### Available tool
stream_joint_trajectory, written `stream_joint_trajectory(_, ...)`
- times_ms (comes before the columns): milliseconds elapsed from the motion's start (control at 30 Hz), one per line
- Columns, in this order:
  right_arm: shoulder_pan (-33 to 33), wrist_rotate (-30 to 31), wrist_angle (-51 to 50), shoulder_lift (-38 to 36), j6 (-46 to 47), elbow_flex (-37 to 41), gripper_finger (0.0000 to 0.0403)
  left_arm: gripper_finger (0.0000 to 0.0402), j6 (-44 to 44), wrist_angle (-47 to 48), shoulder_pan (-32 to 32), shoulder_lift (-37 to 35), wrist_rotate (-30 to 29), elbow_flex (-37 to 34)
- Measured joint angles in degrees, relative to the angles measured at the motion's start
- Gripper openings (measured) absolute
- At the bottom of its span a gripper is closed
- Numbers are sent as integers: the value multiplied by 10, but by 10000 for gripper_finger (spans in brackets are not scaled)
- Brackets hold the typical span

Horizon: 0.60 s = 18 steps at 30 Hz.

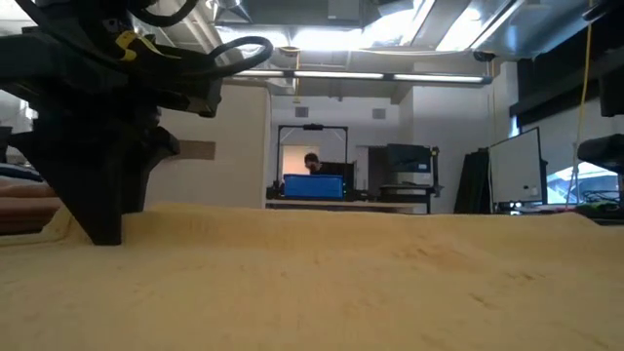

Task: Fold towel
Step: Fold the yellow towel

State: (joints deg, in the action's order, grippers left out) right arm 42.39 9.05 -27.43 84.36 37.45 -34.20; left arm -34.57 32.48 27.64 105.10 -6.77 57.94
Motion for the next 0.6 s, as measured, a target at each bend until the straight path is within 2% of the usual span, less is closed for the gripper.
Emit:
stream_joint_trajectory(200, 0, -6, -2, 0, 3, 0, 76, 50, -3, 4, -3, 0, 4, 0)
stream_joint_trajectory(367, -1, -16, -4, 0, 15, 0, 20, 11, -4, 7, -3, 0, 5, 0)
stream_joint_trajectory(600, 1, 0, -24, 2, 28, -9, 14, 6, -16, 11, -2, -7, 5, 0)
